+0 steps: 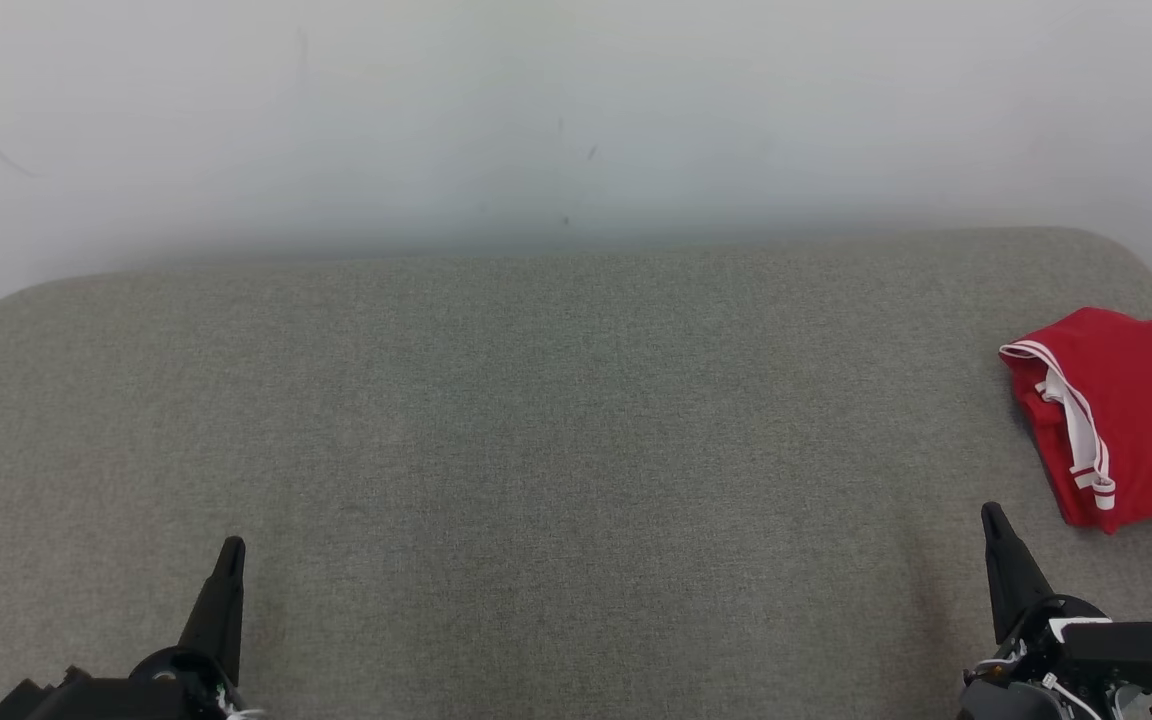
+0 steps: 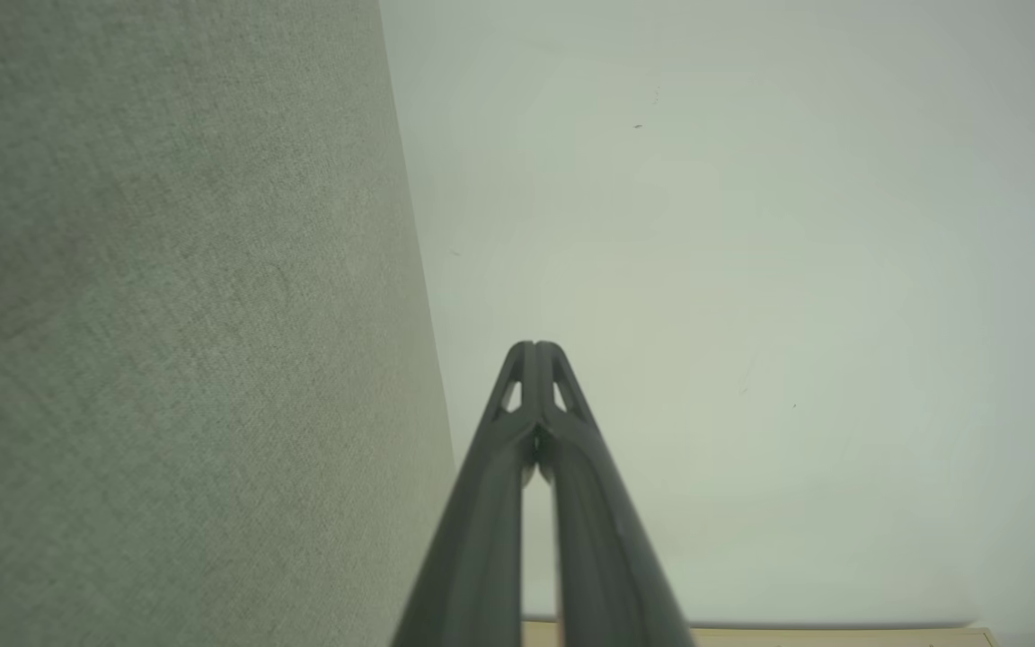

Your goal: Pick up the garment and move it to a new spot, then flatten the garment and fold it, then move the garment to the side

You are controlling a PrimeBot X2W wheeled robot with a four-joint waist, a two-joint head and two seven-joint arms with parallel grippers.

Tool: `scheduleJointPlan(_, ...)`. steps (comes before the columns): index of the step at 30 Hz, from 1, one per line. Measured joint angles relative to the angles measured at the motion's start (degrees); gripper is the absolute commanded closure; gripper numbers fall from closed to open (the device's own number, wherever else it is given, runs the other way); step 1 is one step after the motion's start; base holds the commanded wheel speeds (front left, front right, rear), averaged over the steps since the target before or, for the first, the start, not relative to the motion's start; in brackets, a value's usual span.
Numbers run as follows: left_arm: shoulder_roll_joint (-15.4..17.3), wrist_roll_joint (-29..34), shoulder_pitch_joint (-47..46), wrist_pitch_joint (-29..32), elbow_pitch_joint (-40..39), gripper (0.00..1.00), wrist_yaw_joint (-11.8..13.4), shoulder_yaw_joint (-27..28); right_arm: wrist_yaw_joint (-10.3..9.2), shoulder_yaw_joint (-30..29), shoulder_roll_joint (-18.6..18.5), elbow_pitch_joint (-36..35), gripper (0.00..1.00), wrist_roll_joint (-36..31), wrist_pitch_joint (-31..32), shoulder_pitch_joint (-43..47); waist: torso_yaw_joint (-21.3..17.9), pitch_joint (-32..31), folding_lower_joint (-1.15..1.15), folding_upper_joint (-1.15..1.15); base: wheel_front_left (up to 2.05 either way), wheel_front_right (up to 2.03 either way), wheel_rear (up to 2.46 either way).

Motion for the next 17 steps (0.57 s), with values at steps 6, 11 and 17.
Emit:
scheduleJointPlan(6, 0.0, 0.0, 0.0, 0.0, 0.0, 1.00, 0.0, 0.0, 0.00, 0.0, 0.0, 0.0, 1.00, 0.0, 0.0, 0.0, 0.0, 0.0, 0.00, 0.00, 0.00, 0.00, 0.00)
scheduleJointPlan(11, 0.0, 0.0, 0.0, 0.0, 0.0, 1.00, 0.0, 0.0, 0.00, 0.0, 0.0, 0.0, 1.00, 0.0, 0.0, 0.0, 0.0, 0.0, 0.00, 0.00, 0.00, 0.00, 0.00)
scheduleJointPlan(17, 0.0, 0.0, 0.0, 0.0, 0.0, 1.00, 0.0, 0.0, 0.00, 0.0, 0.0, 0.0, 1.00, 0.0, 0.0, 0.0, 0.0, 0.0, 0.00, 0.00, 0.00, 0.00, 0.00)
